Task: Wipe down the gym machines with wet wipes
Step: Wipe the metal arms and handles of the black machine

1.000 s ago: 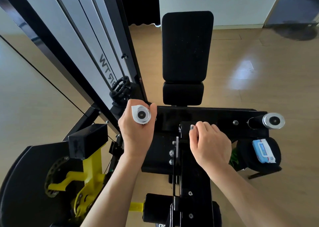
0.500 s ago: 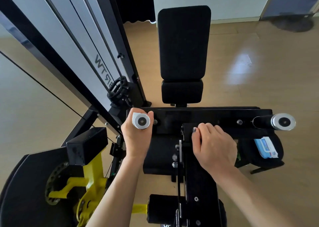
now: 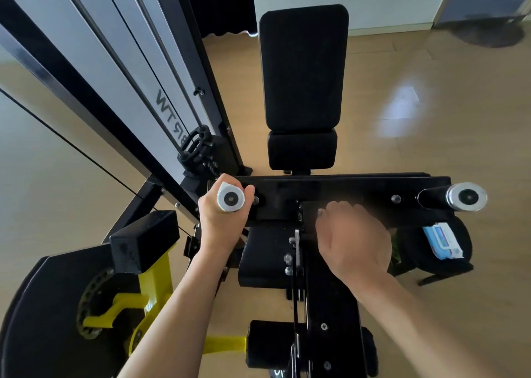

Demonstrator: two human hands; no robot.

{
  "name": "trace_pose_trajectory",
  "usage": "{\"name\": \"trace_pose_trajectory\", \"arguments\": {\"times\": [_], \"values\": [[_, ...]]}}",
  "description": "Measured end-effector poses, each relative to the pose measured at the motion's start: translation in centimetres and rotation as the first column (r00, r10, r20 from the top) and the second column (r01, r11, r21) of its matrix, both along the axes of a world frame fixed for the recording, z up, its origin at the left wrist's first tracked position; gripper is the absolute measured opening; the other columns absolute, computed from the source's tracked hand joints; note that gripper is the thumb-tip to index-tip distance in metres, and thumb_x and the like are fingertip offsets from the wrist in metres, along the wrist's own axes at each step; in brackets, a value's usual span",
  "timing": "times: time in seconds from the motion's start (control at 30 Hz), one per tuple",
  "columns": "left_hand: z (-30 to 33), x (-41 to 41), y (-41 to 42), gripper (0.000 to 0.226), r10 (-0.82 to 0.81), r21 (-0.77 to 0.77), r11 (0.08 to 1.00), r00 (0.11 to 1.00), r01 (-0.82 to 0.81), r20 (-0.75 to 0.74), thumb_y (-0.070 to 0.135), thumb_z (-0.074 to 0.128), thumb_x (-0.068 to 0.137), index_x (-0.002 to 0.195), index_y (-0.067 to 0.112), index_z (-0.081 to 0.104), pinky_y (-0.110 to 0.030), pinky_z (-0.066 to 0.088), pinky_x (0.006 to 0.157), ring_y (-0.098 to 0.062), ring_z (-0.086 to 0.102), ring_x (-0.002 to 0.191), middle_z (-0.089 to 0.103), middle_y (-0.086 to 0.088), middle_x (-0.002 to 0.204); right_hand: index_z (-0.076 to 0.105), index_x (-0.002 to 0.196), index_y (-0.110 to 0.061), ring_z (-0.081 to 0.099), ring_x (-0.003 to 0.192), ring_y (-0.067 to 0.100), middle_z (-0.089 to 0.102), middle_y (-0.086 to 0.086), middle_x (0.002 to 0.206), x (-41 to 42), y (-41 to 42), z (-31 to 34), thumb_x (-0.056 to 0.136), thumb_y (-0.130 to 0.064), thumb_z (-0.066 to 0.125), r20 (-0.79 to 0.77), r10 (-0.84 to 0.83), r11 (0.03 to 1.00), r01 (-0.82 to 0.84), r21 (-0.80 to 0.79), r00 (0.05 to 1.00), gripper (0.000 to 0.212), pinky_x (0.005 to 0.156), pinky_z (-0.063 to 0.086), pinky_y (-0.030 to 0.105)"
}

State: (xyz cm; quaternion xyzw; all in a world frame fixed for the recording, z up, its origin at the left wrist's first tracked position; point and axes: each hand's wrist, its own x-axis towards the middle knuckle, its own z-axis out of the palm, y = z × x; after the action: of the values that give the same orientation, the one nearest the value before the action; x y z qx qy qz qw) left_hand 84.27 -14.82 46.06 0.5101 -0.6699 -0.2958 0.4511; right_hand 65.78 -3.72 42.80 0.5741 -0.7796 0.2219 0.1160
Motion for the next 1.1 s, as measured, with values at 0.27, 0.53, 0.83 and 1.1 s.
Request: {"name": "trace_pose_trajectory", "arguments": {"times": [0.27, 0.53, 0.83, 1.1], "values": [[3.9, -1.0, 2.5, 0.022, 0.023, -0.229, 0.973, 0.996, -0.041, -0.083, 0.011, 0.078, 0.087, 0.076, 0.009, 0.059, -0.011, 0.047, 0.059, -0.012, 0.061, 0.063, 0.062, 0.008, 0.069, 0.058, 0.078, -0.018, 0.04, 0.058, 0.013, 0.051, -0.006, 0.066, 0.0, -0.1, -0.3, 0.106, -0.034, 0.03, -0.011, -0.014, 1.0, 0.014, 0.003, 1.0, 0.043, 0.051, 0.025, 0.026], [-1.1, 0.1, -0.2, 0.022, 0.042, 0.015, 0.999, 0.998, -0.041, -0.046, 0.017, 0.079, 0.086, 0.078, 0.012, 0.059, -0.023, 0.053, 0.061, -0.009, 0.063, 0.064, 0.064, 0.01, 0.07, 0.057, 0.079, -0.02, 0.041, 0.057, 0.012, 0.047, -0.008, 0.066, 0.0, 0.1, -0.3, 0.106, -0.034, 0.034, 0.016, 0.001, 1.0, -0.001, 0.026, 1.0, 0.038, 0.047, 0.03, 0.026], [3.2, -0.8, 2.2, 0.026, 0.011, -0.215, 0.976, 0.996, -0.03, -0.091, 0.017, 0.08, 0.086, 0.077, 0.004, 0.059, -0.018, 0.05, 0.055, -0.018, 0.06, 0.062, 0.063, 0.0, 0.068, 0.058, 0.077, -0.017, 0.041, 0.057, 0.014, 0.049, -0.006, 0.064, 0.0, -0.1, -0.5, 0.105, -0.034, 0.032, -0.015, -0.023, 1.0, 0.023, -0.005, 1.0, 0.042, 0.049, 0.024, 0.026], [-1.0, 0.6, 0.0, 0.023, 0.022, 0.072, 0.997, 1.0, -0.021, -0.013, 0.025, 0.08, 0.085, 0.083, 0.014, 0.06, -0.02, 0.053, 0.065, -0.007, 0.063, 0.071, 0.066, 0.008, 0.074, 0.056, 0.077, -0.019, 0.039, 0.055, 0.012, 0.046, -0.008, 0.064, 0.0, 0.1, -0.2, 0.106, -0.034, 0.031, -0.013, -0.005, 1.0, 0.005, -0.01, 1.0, 0.041, 0.05, 0.02, 0.024]]}}
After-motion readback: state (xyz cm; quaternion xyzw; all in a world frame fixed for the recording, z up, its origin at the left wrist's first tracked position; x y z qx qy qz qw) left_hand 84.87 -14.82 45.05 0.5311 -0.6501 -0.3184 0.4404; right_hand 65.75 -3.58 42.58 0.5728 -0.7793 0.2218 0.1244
